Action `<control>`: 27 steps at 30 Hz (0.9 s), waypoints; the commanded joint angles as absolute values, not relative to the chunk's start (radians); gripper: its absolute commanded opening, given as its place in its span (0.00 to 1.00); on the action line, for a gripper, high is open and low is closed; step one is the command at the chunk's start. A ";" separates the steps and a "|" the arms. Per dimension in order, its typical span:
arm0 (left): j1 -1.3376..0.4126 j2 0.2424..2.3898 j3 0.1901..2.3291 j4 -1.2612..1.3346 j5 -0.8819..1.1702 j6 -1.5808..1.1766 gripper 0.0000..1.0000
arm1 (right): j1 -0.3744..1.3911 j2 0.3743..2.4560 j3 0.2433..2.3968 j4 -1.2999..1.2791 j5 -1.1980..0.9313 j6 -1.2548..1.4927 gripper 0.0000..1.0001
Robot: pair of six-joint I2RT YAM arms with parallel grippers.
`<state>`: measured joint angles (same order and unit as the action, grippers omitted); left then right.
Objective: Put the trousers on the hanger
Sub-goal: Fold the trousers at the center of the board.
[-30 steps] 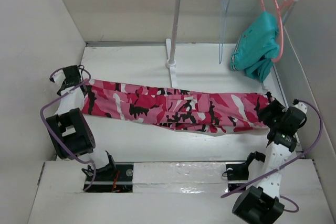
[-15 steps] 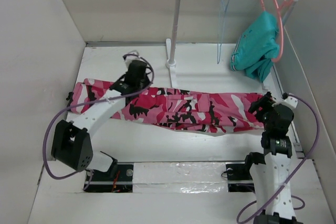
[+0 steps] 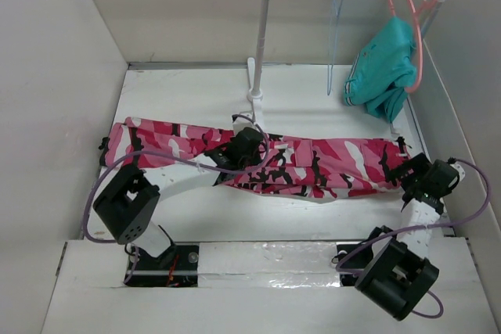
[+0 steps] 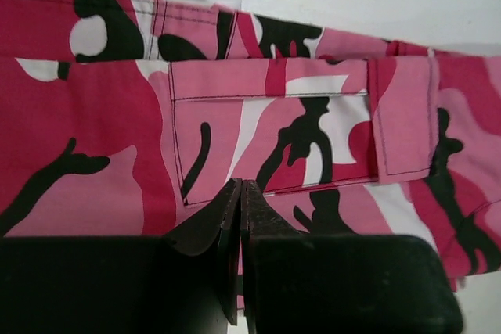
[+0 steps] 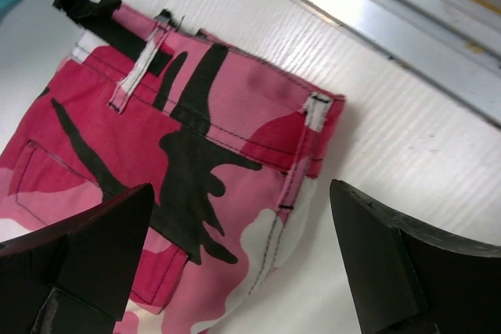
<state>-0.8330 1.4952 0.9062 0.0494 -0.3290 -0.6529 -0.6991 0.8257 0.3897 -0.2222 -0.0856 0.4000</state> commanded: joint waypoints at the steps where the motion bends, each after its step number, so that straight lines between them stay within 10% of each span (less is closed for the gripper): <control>1: -0.836 1.525 0.864 0.155 -0.353 -0.663 0.00 | -0.704 0.845 0.362 -0.069 -0.176 0.426 1.00; 16: -0.876 1.614 0.710 0.279 -0.345 -0.724 0.00 | -0.784 1.069 0.299 0.158 -0.357 0.549 0.95; 19: -0.900 1.644 0.700 0.284 -0.368 -0.741 0.00 | -0.784 1.019 0.301 0.144 -0.316 0.558 0.73; 22: -0.929 1.673 0.689 0.288 -0.380 -0.758 0.00 | -0.795 0.988 0.325 0.086 -0.333 0.508 0.17; 27: -0.968 1.698 0.655 0.322 -0.382 -0.785 0.00 | -0.779 0.787 0.380 0.003 -0.417 0.431 0.00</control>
